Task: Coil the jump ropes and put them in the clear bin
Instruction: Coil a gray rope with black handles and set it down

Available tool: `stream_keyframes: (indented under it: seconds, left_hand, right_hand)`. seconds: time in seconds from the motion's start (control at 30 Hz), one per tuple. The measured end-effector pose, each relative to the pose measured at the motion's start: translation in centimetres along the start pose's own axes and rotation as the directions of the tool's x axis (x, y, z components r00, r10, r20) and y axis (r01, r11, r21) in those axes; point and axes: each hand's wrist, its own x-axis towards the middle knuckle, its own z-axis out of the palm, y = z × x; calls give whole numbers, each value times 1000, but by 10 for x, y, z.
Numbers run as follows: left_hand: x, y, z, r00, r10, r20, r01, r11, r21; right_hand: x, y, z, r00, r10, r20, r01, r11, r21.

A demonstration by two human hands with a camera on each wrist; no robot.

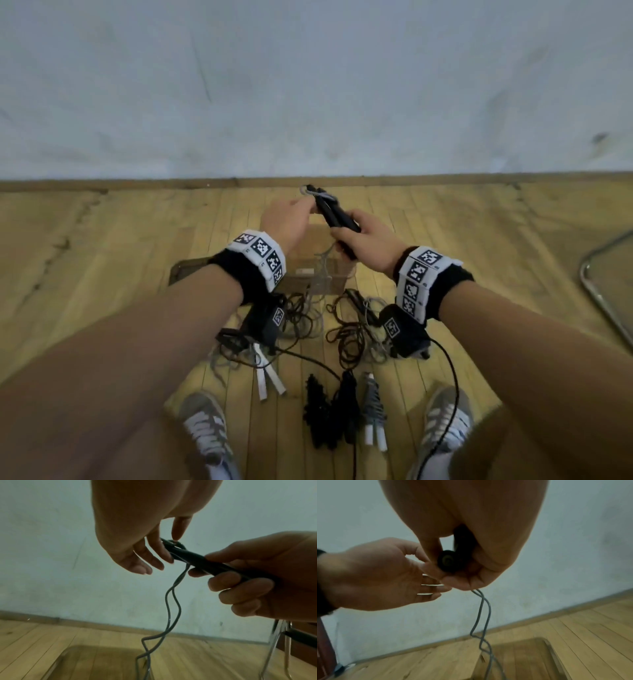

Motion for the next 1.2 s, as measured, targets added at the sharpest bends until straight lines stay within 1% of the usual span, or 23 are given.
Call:
stream_keyframes:
  seconds: [0.07,0.1,0.13,0.17,0.2,0.23,0.27,0.33,0.4,0.5,0.6,0.67,0.8,0.9,1.0,1.07,1.13,1.2]
  left_hand:
    - [4,17,-10,993,106,-53,-106,994,16]
    - [3,23,-14,989,127,-75,-130,991,-34]
    - [1,26,-14,987,140,-73,-149,979,-141]
    - [-3,31,-14,987,158,-36,-161,944,-287]
    - [-4,34,-12,981,195,12,-169,877,-450]
    - [-7,38,-11,973,228,43,-163,803,-573]
    - [-8,42,-9,965,256,60,-157,747,-646]
    - [-10,50,-5,950,307,61,-191,723,-663]
    - [-9,54,-3,939,334,85,-211,752,-624]
    - [-5,55,0,944,301,136,-192,836,-515]
    - [-1,52,1,967,232,108,-175,906,-384]
    - [2,50,0,977,198,85,-161,933,-323]
    - [6,44,-1,977,197,85,-169,950,-261]
    - [5,39,0,976,203,81,-187,967,-173]
    - [2,36,-1,968,239,71,-237,971,-37]
    - [1,35,-3,956,272,110,-282,955,87]
    - [0,34,-5,949,275,152,-294,947,126]
    - [-1,34,-8,936,303,180,-331,930,157]
  right_hand:
    - [-8,-23,-12,997,-76,2,76,997,0]
    - [-10,-30,-16,994,-110,12,110,994,10]
    - [-13,-36,-19,991,-133,27,132,991,23]
    - [-15,-42,-22,988,-152,40,151,988,33]
    - [-16,-46,-24,984,-172,52,170,984,50]
    - [-17,-49,-27,979,-193,67,188,980,71]
    - [-18,-53,-29,974,-213,75,206,974,90]
    - [-18,-57,-35,966,-250,59,244,965,99]
    - [-16,-60,-42,957,-291,15,289,955,59]
    - [-13,-55,-51,938,-344,-36,342,938,-50]
    - [-7,-40,-58,929,-361,-81,332,910,-249]
    - [-2,-30,-62,918,-379,-120,317,880,-354]
    - [0,-21,-65,892,-432,-132,312,802,-510]
    - [2,-22,-60,887,-439,-141,273,746,-608]
    - [7,-24,-55,897,-402,-181,191,725,-662]
    - [10,-24,-57,900,-377,-219,140,726,-674]
    - [12,-26,-61,910,-347,-228,90,699,-709]
    - [13,-27,-63,921,-320,-223,40,645,-763]
